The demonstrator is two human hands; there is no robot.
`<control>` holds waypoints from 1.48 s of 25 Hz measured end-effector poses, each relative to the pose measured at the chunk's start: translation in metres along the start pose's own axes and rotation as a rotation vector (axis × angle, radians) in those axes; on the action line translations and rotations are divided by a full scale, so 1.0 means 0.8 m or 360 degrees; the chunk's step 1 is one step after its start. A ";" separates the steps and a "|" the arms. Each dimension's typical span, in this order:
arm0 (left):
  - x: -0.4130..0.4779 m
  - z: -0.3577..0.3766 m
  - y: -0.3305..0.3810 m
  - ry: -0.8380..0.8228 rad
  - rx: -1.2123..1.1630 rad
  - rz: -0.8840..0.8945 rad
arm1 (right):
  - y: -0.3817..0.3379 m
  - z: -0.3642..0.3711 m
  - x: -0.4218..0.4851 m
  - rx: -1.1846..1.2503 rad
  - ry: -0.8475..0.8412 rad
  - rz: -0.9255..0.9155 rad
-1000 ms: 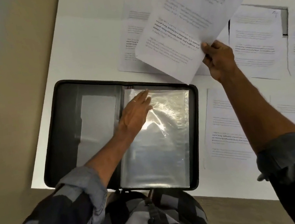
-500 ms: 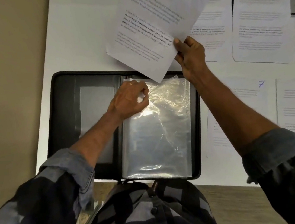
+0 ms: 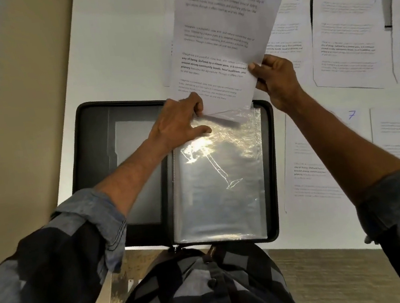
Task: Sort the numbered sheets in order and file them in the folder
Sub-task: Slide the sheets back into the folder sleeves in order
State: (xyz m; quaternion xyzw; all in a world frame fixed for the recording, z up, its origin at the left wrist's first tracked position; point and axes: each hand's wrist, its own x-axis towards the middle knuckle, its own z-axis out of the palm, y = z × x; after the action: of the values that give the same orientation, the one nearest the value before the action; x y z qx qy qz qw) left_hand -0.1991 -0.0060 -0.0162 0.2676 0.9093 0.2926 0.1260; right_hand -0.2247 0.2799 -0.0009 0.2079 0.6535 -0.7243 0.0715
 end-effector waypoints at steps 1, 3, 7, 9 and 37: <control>0.004 -0.006 -0.005 -0.0030 0.0027 -0.0009 | -0.002 -0.005 0.003 -0.0031 -0.0008 0.0011; 0.011 -0.022 -0.017 -0.0192 0.0035 -0.0077 | -0.004 -0.010 0.007 -0.0089 -0.0051 0.0029; 0.017 -0.048 -0.048 -0.0423 0.0004 -0.0138 | -0.001 -0.012 0.012 -0.0150 -0.0101 0.0054; 0.020 -0.052 -0.059 -0.0372 0.0039 -0.0141 | -0.001 -0.012 0.017 -0.0157 -0.0096 0.0063; 0.076 -0.077 -0.054 -0.0936 0.0045 0.0020 | -0.002 -0.020 0.031 -0.0192 -0.0200 0.0176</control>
State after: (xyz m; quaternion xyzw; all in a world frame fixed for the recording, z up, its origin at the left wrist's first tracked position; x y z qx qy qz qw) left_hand -0.2907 -0.0298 0.0025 0.3484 0.8361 0.1905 0.3786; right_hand -0.2442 0.2997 -0.0102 0.1931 0.6776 -0.6902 0.1648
